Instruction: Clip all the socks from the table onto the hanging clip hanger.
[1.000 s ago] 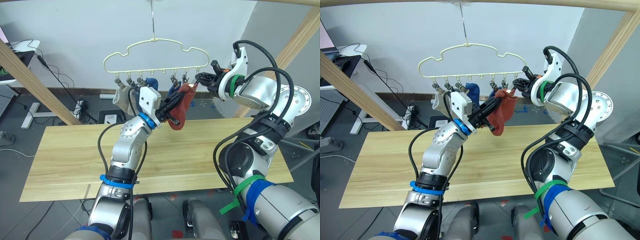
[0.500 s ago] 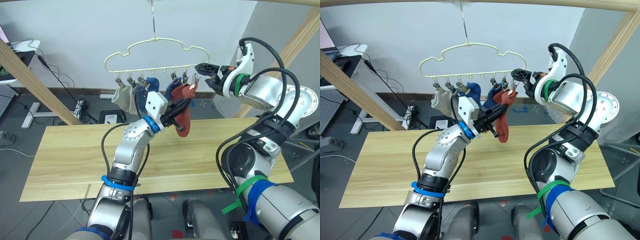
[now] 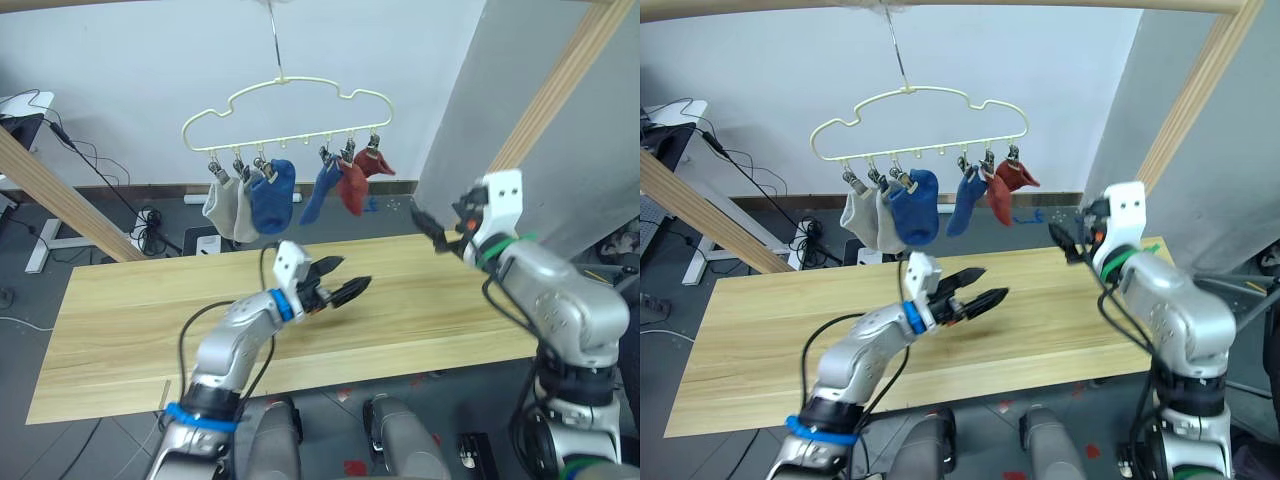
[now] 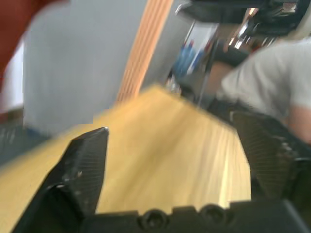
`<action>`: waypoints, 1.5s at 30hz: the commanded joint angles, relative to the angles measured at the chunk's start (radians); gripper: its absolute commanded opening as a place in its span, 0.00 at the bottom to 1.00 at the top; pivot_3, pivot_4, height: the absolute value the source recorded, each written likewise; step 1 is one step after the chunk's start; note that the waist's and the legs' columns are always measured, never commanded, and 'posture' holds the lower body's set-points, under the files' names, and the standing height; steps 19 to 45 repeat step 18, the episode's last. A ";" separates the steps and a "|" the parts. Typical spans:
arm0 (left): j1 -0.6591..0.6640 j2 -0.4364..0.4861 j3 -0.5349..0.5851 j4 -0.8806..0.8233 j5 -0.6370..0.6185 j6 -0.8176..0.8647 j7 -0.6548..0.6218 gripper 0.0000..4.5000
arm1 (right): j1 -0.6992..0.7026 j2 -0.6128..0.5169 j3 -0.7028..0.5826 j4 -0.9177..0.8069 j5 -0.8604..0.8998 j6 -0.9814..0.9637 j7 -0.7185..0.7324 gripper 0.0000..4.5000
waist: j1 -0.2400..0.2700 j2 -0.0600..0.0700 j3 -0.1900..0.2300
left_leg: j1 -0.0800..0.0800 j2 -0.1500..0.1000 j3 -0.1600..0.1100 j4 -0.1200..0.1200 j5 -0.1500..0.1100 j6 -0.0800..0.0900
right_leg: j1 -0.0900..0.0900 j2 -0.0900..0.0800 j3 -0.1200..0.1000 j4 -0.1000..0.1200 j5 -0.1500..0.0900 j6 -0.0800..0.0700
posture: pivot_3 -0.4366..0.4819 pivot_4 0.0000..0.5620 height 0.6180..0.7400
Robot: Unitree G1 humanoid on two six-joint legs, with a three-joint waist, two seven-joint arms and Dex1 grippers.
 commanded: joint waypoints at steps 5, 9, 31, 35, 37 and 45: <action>0.192 0.128 0.159 -0.152 0.121 0.040 0.224 0.99 | 0.227 -0.004 0.086 0.026 -0.119 -0.232 0.055 1.00 | 0.004 0.000 0.000 | 0.001 -0.001 0.001 0.002 0.000 0.000 | 0.002 -0.002 0.001 -0.001 0.000 0.001 | 0.49 0.42 1.00; 0.312 0.148 0.182 -0.203 0.221 0.050 0.341 0.99 | 0.282 -0.009 0.103 0.094 -0.177 -0.312 0.068 1.00 | 0.024 0.000 0.000 | 0.003 -0.001 0.002 0.002 0.000 0.000 | 0.004 -0.004 0.001 -0.001 0.000 0.001 | 0.53 0.41 1.00; 0.458 0.100 0.252 -0.256 0.249 0.051 0.451 0.99 | 0.311 0.019 0.093 0.161 -0.213 -0.378 0.070 1.00 | 0.060 0.000 0.000 | 0.003 -0.001 0.001 0.002 0.000 0.000 | 0.004 -0.004 0.000 -0.001 0.000 0.001 | 0.57 0.39 1.00; 0.458 0.100 0.252 -0.256 0.249 0.051 0.451 0.99 | 0.311 0.019 0.093 0.161 -0.213 -0.378 0.070 1.00 | 0.060 0.000 0.000 | 0.003 -0.001 0.001 0.002 0.000 0.000 | 0.004 -0.004 0.000 -0.001 0.000 0.001 | 0.57 0.39 1.00; 0.458 0.100 0.252 -0.256 0.249 0.051 0.451 0.99 | 0.311 0.019 0.093 0.161 -0.213 -0.378 0.070 1.00 | 0.060 0.000 0.000 | 0.003 -0.001 0.001 0.002 0.000 0.000 | 0.004 -0.004 0.000 -0.001 0.000 0.001 | 0.57 0.39 1.00; 0.458 0.100 0.252 -0.256 0.249 0.051 0.451 0.99 | 0.311 0.019 0.093 0.161 -0.213 -0.378 0.070 1.00 | 0.060 0.000 0.000 | 0.003 -0.001 0.001 0.002 0.000 0.000 | 0.004 -0.004 0.000 -0.001 0.000 0.001 | 0.57 0.39 1.00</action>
